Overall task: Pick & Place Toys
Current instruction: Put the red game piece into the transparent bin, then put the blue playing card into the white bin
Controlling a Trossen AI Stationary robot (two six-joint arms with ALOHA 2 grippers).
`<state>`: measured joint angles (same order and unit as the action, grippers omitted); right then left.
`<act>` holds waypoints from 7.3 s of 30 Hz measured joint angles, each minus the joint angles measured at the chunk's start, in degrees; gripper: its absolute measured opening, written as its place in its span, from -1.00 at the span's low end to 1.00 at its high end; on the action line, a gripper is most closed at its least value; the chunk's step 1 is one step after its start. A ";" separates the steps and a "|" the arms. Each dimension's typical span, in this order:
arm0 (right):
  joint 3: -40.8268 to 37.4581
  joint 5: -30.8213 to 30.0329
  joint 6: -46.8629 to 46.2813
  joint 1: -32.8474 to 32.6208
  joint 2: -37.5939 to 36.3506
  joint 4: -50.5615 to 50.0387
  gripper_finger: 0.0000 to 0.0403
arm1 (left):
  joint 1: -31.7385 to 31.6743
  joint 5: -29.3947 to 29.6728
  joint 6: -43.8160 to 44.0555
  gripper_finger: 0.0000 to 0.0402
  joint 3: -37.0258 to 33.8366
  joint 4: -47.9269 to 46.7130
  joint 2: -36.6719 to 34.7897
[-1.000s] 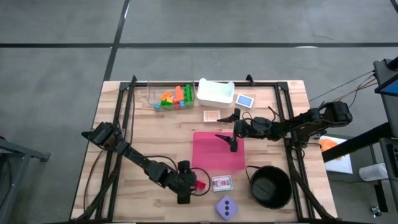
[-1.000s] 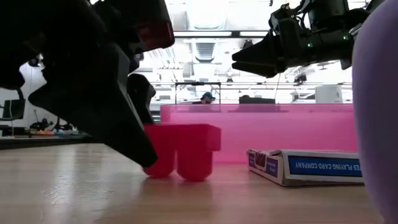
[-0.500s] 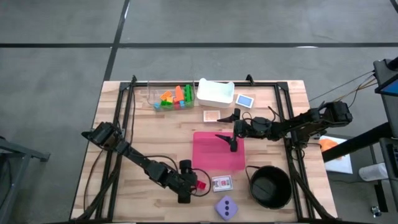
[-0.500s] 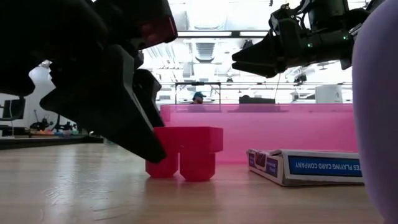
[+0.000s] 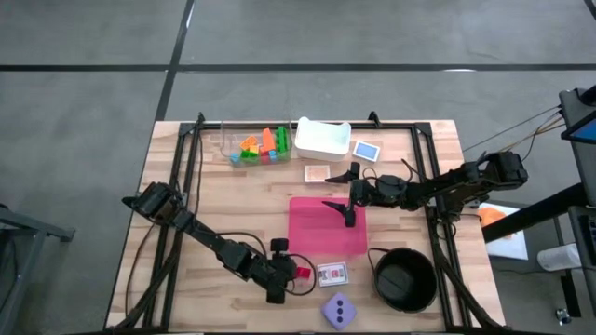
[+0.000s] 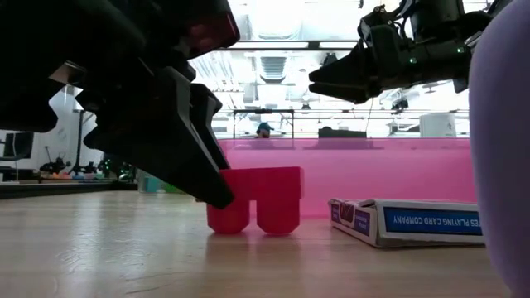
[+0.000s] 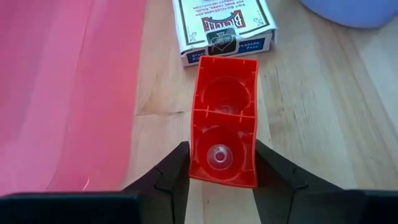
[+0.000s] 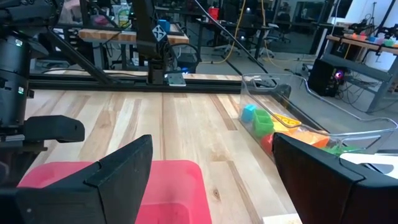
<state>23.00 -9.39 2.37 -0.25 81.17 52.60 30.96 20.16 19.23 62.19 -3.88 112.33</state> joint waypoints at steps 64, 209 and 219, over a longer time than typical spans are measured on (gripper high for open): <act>0.95 0.38 0.61 0.12 10.25 9.95 0.64 | -63.30 -32.55 -21.72 -0.36 -46.66 39.99 -52.96; -12.67 19.07 -5.29 20.31 -1.34 17.22 0.64 | -59.06 -38.60 -21.95 0.40 -62.08 44.60 -64.19; -9.77 9.46 -6.39 20.38 -2.32 5.52 0.64 | -59.06 -38.58 -21.84 0.40 -62.10 44.30 -64.19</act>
<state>13.24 0.08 -4.02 20.13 78.84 58.12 -28.10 -18.41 -2.61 0.10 40.42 48.14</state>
